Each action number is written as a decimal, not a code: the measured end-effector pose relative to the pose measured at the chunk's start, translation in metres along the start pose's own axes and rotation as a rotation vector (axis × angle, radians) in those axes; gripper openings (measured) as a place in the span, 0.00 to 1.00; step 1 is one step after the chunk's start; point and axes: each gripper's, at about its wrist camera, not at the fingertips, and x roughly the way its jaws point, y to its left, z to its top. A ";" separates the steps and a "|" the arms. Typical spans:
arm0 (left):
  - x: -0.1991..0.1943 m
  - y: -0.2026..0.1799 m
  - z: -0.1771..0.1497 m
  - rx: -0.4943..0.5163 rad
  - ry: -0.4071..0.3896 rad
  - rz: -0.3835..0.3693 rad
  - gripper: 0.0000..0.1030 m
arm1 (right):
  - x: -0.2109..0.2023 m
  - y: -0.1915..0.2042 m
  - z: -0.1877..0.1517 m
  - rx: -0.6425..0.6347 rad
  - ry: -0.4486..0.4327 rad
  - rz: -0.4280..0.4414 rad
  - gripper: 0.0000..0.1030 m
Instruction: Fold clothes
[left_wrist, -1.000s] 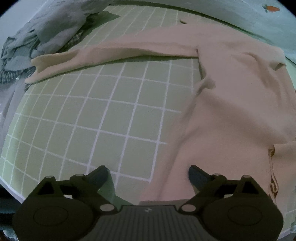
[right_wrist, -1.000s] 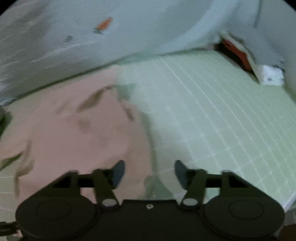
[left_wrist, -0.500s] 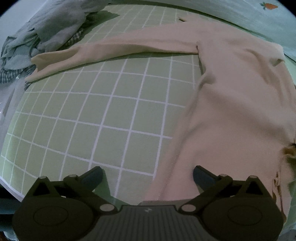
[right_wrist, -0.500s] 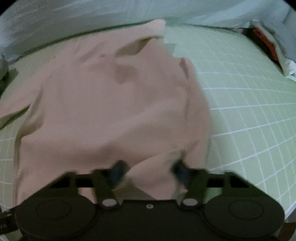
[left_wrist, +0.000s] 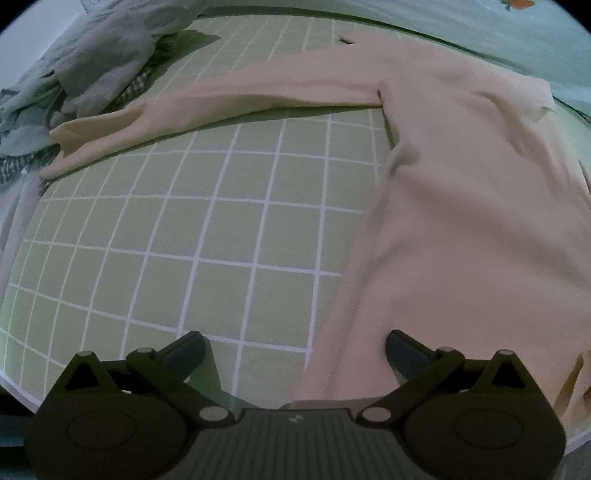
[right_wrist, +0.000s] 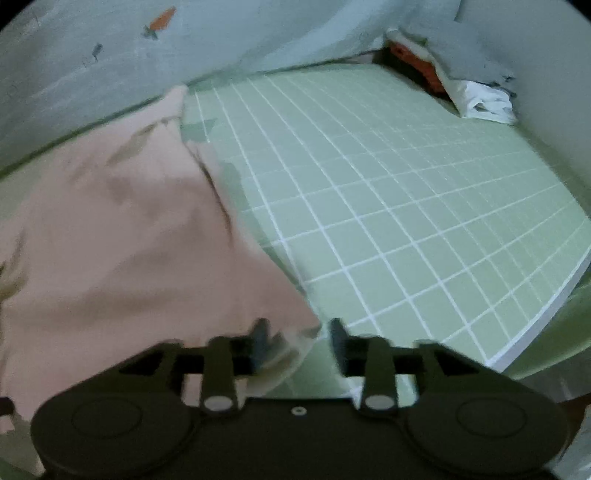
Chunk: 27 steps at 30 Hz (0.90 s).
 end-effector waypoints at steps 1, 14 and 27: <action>0.000 0.000 0.000 -0.006 0.003 0.002 1.00 | 0.003 0.001 0.001 0.004 0.009 0.014 0.57; -0.005 -0.002 -0.011 -0.226 0.015 0.085 1.00 | 0.023 -0.040 0.005 -0.134 0.140 0.003 0.23; -0.015 -0.002 0.025 -0.336 0.017 0.194 1.00 | 0.036 -0.064 0.074 -0.059 0.005 0.033 0.80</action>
